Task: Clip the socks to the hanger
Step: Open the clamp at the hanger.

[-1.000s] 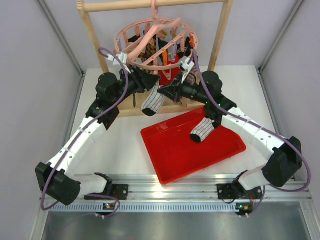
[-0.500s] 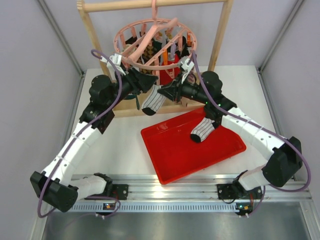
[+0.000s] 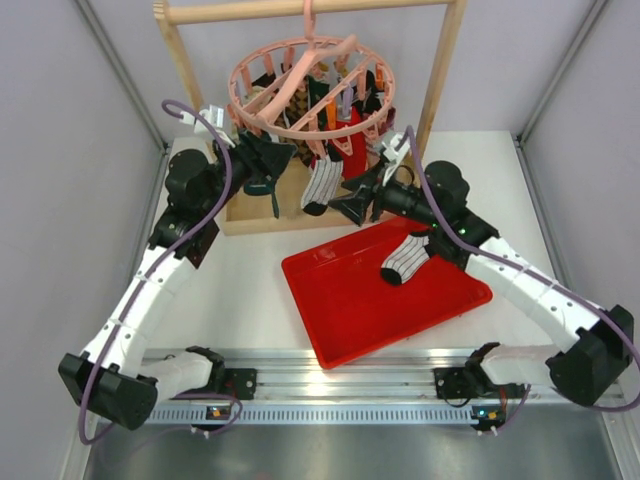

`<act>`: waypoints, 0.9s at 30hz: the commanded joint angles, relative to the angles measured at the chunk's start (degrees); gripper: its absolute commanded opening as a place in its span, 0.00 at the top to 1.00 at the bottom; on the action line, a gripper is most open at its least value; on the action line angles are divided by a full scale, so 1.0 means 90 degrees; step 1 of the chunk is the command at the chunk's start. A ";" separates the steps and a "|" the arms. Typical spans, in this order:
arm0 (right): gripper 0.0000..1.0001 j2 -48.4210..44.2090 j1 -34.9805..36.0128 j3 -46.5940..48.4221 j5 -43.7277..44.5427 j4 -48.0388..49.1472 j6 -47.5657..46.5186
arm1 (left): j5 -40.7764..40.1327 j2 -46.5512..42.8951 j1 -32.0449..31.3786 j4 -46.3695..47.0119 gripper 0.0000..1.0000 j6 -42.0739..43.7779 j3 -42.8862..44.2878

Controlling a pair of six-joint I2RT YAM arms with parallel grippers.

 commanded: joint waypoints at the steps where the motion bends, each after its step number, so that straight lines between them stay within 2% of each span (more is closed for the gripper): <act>1: 0.43 -0.0578 -0.0111 -0.0129 0.0188 0.0198 -0.0226 | -0.0043 0.0052 0.0067 0.0243 0.34 0.0053 0.0123; 6: 0.44 -0.0667 -0.0667 -0.0373 0.0111 0.0608 0.0028 | -0.0004 0.0110 0.0135 0.0223 0.34 0.0092 0.0191; 11: 0.45 -0.0219 -0.1242 -0.0247 -0.0532 0.1174 -0.0108 | 0.0123 0.0179 0.0243 0.0184 0.34 0.0112 0.0269; 15: 0.43 0.0202 -0.1302 0.0124 -0.1110 0.1506 -0.0323 | 0.0240 0.0218 0.0243 0.0194 0.34 0.0112 0.0299; 18: 0.37 0.0505 -0.1273 0.0407 -0.1598 0.1809 -0.0207 | 0.0270 0.0257 0.0253 0.0184 0.34 0.0102 0.0308; 27: 0.31 0.1159 -0.1176 0.0886 -0.1520 0.2306 -0.0197 | 0.0358 0.0306 0.0263 0.0175 0.34 0.0073 0.0338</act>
